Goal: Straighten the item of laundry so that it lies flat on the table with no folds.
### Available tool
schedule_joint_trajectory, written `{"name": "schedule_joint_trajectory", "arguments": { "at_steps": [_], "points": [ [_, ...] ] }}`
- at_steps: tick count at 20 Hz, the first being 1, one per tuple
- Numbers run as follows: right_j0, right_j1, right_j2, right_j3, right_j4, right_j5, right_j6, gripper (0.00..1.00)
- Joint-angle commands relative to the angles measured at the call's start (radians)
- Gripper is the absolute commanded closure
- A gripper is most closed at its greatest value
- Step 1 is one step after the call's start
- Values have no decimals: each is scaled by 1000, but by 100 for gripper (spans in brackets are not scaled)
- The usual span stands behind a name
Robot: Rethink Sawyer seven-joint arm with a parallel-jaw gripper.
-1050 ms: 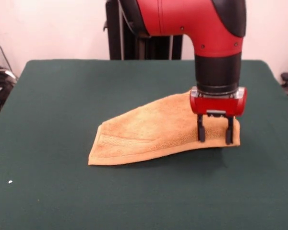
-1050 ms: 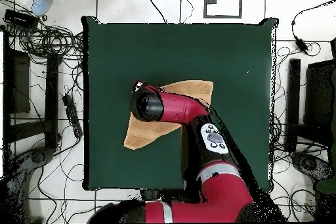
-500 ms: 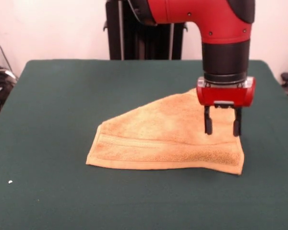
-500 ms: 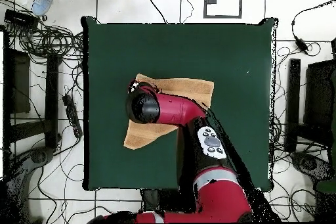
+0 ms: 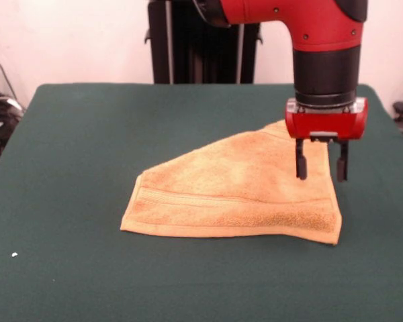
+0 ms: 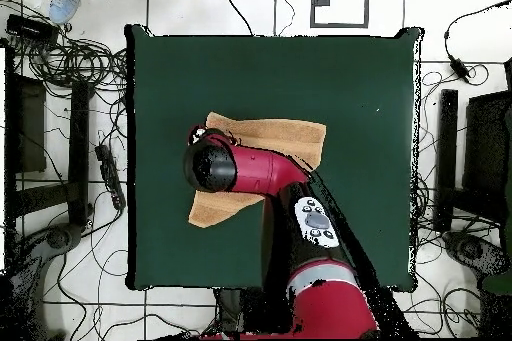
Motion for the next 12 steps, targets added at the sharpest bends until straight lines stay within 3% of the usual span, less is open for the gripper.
{"name": "schedule_joint_trajectory", "arguments": {
  "at_steps": [1,6,12],
  "points": [
    [18,-32,41,74,43,84,163,0],
    [-15,-86,14,33,17,196,89,0],
    [-24,-9,17,-14,-2,145,82,0]
  ]
}}
